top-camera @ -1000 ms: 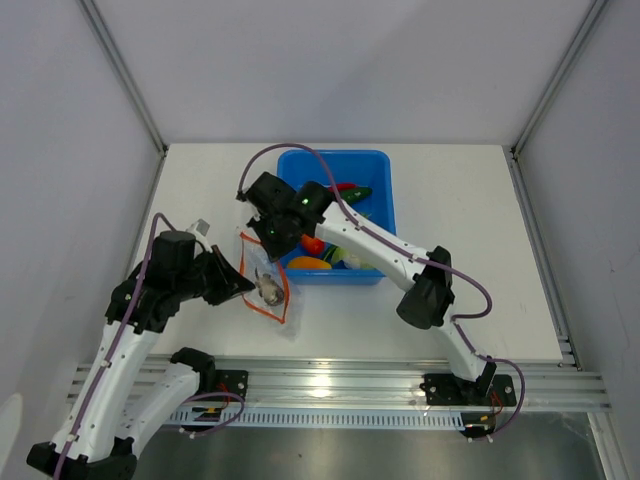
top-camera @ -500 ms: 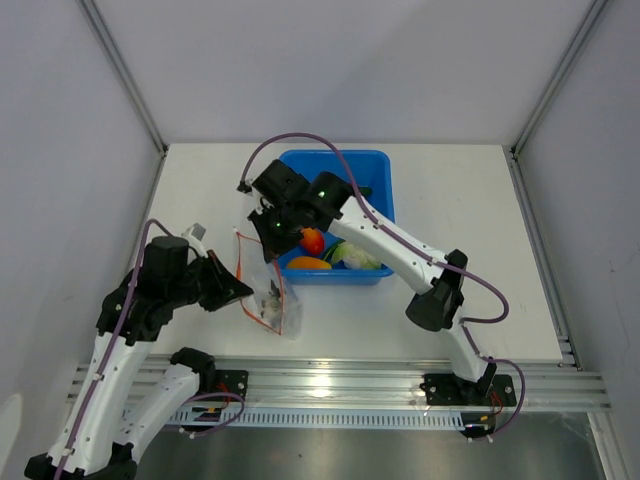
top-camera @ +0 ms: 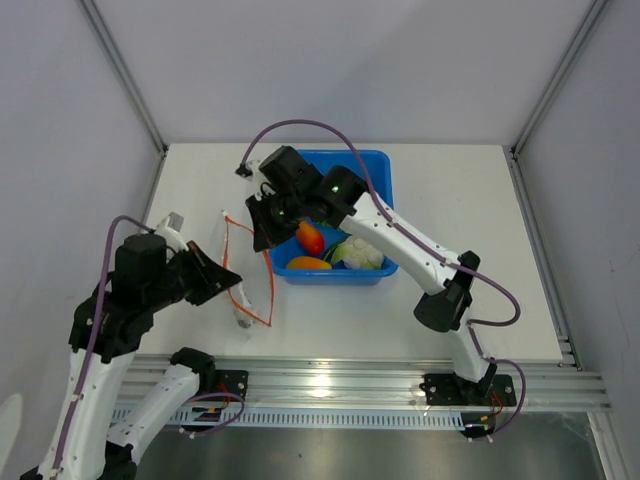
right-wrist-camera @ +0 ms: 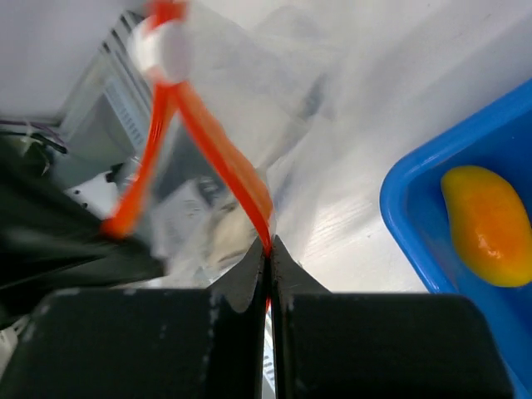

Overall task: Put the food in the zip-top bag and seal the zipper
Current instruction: Adjust the zipper food storage bag at the center of the board.

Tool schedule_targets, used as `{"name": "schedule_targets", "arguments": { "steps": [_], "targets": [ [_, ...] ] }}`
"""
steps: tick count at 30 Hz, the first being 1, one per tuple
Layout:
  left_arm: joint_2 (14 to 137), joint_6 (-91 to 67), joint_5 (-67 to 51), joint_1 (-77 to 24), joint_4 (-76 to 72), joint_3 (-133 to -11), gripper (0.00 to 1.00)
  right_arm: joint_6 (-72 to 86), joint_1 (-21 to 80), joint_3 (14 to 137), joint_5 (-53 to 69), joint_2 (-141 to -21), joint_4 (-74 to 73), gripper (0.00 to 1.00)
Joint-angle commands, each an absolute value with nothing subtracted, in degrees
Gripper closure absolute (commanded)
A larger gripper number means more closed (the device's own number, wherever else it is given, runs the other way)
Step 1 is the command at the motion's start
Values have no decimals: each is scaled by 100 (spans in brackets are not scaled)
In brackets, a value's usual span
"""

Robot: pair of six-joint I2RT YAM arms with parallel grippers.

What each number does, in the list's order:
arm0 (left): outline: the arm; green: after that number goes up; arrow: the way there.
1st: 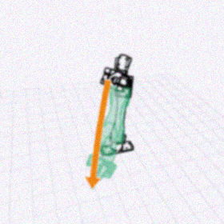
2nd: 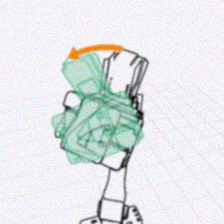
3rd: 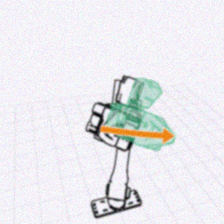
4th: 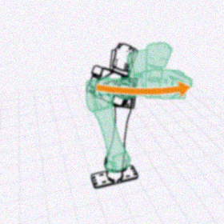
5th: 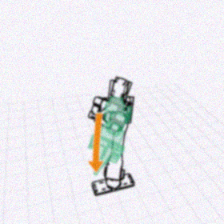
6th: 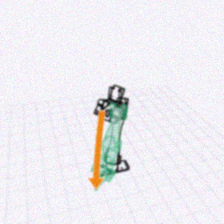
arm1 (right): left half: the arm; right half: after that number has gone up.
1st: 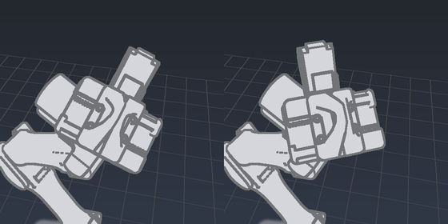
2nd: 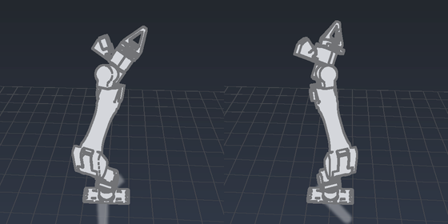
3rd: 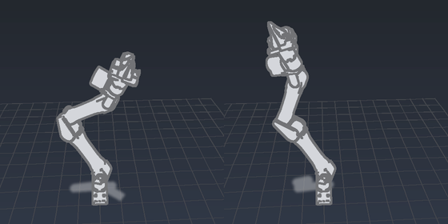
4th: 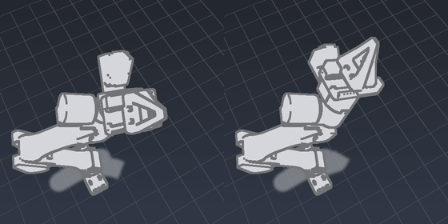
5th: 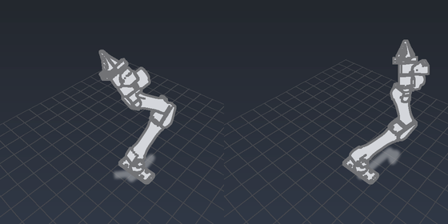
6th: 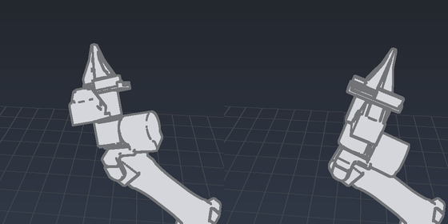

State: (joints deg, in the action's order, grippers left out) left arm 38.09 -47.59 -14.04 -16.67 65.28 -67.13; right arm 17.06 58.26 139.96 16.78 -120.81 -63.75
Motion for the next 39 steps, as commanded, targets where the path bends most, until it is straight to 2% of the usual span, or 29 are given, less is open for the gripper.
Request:
{"name": "schedule_targets", "arguments": {
  "steps": [1,5,9,11,14,15,17,18,20,21,22,25,27,31,32,36,38,39],
  "targets": [
    [4104,-4860,-1730,-1687,6715,-6066,99,1959,5573,13888,1977,-11593,-5880,100],
    [3666,-5123,-1872,-1670,6408,-5126,99,2153,5370,12913,2101,-11566,-5932,100],
    [3541,-5089,-2188,-1460,6179,-5228,100,1987,5431,12638,1803,-11628,-6178,100],
    [3814,-5045,-2302,-1459,6266,-5666,99,1977,5440,12831,1784,-11654,-6284,100],
    [4077,-5071,-2435,-1459,6389,-7018,99,2004,5467,13953,1810,-11891,-6871,100],
    [4130,-5080,-2382,-1459,6442,-7423,100,2047,5484,14662,1828,-11970,-7038,100],
    [4218,-5089,-2321,-1459,6608,-7654,99,2144,5528,14941,1924,-11989,-7207,100],
    [4210,-5132,-2303,-1459,6627,-7533,100,2214,5546,14837,2012,-11910,-7111,100],
    [4044,-5212,-2416,-1450,6452,-7130,99,2390,5546,13865,2372,-11543,-6491,100],
    [3982,-5273,-2521,-1441,6373,-6206,99,2434,5581,13460,2390,-11427,-6260,100],
    [3903,-5369,-2653,-1424,6268,-5857,100,2435,5607,12847,2278,-11365,-6101,100],
    [3525,-5676,-3110,-1371,5670,-4469,99,2294,5660,12402,2067,-11530,-6020,100],
    [3288,-5791,-3085,-1327,5441,-4228,99,2145,5686,12384,1891,-11847,-6397,100],
    [3602,-5521,-3015,-1187,5755,-5174,100,1951,5792,12813,1486,-11918,-6680,100],
    [3725,-5441,-2945,-1187,5887,-6221,99,1925,5818,12988,1390,-11857,-6654,100],
    [4262,-5151,-2664,-1187,6345,-7923,100,1890,5818,13437,1275,-11576,-6662,100],
    [4272,-5133,-2602,-1187,6407,-7919,100,1898,5836,13377,1231,-11444,-6575,100],
    [4202,-5202,-2619,-1187,6372,-7371,99,1933,5845,13159,1230,-11365,-6505,100]
  ]
}}
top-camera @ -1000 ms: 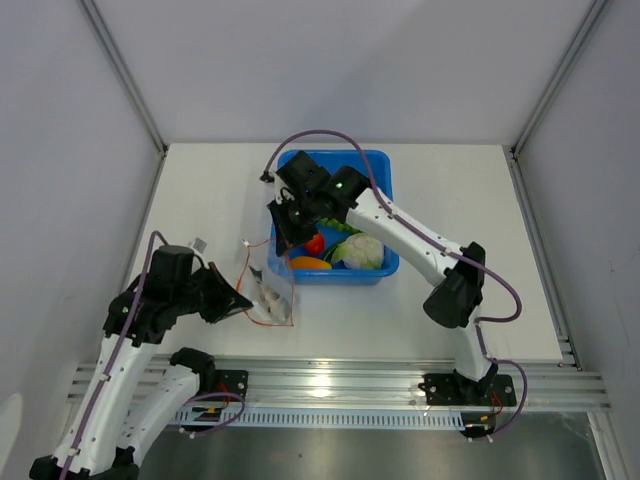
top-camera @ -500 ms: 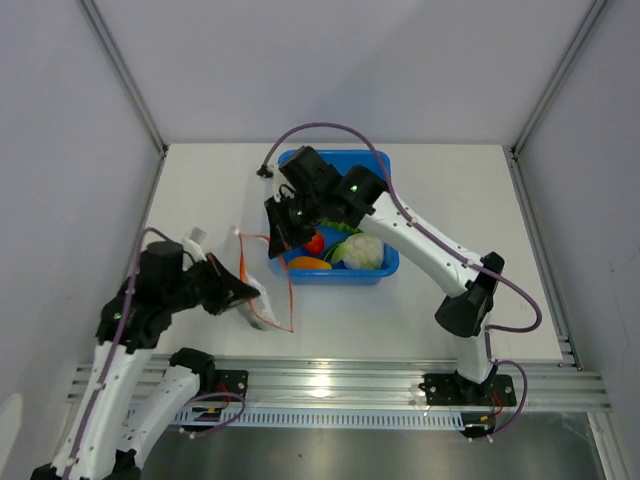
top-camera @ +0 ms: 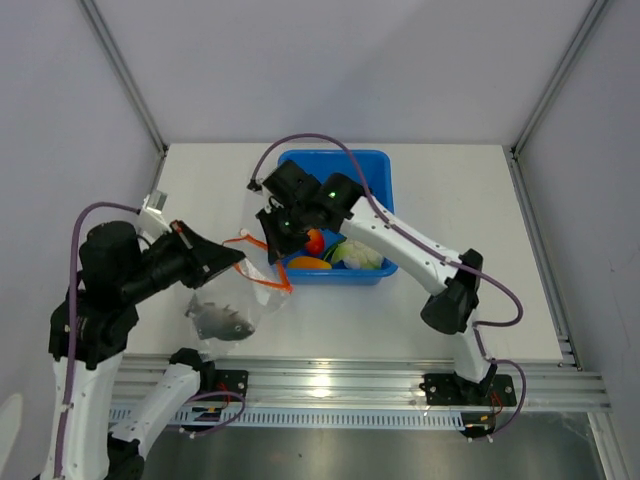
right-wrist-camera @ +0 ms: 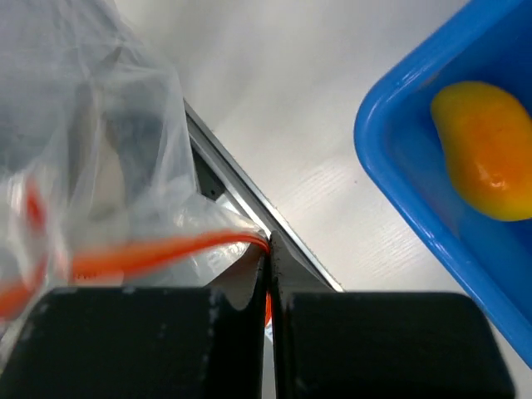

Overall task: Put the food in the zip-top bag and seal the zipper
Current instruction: Adjust the zipper food storage bag at the center of the board.

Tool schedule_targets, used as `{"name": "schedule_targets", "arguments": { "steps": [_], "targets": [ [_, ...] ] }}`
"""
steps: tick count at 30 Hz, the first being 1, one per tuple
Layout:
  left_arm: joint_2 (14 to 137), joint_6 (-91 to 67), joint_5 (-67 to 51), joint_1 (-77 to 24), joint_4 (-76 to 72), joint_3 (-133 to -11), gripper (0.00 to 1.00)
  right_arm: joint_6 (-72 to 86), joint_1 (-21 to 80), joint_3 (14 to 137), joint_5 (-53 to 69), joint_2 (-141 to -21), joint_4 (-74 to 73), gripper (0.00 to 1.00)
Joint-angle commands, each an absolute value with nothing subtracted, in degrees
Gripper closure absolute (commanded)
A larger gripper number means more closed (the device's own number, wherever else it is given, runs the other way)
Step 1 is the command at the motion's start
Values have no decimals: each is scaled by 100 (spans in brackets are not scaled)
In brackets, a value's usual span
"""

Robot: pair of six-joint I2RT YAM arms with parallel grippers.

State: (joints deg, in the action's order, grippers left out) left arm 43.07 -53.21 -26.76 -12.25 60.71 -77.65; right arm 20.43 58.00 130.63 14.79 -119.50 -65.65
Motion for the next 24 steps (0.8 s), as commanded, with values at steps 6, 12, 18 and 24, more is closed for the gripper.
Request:
{"name": "schedule_targets", "arguments": {
  "steps": [6,12,18,24],
  "targets": [
    [3437,-5703,-3436,-1064,5564,-4520,99,2171,5739,12217,1687,-11223,-6204,100],
    [3409,-5618,-3130,-993,5772,-5657,99,1934,5704,13112,1283,-11434,-6873,100],
    [3955,-5097,-2847,-993,6285,-6233,99,1934,5502,13122,1661,-11601,-6828,97],
    [3656,-5484,-3243,-993,5520,-5363,99,1749,5511,13183,1608,-11637,-6864,54]
  ]
}}
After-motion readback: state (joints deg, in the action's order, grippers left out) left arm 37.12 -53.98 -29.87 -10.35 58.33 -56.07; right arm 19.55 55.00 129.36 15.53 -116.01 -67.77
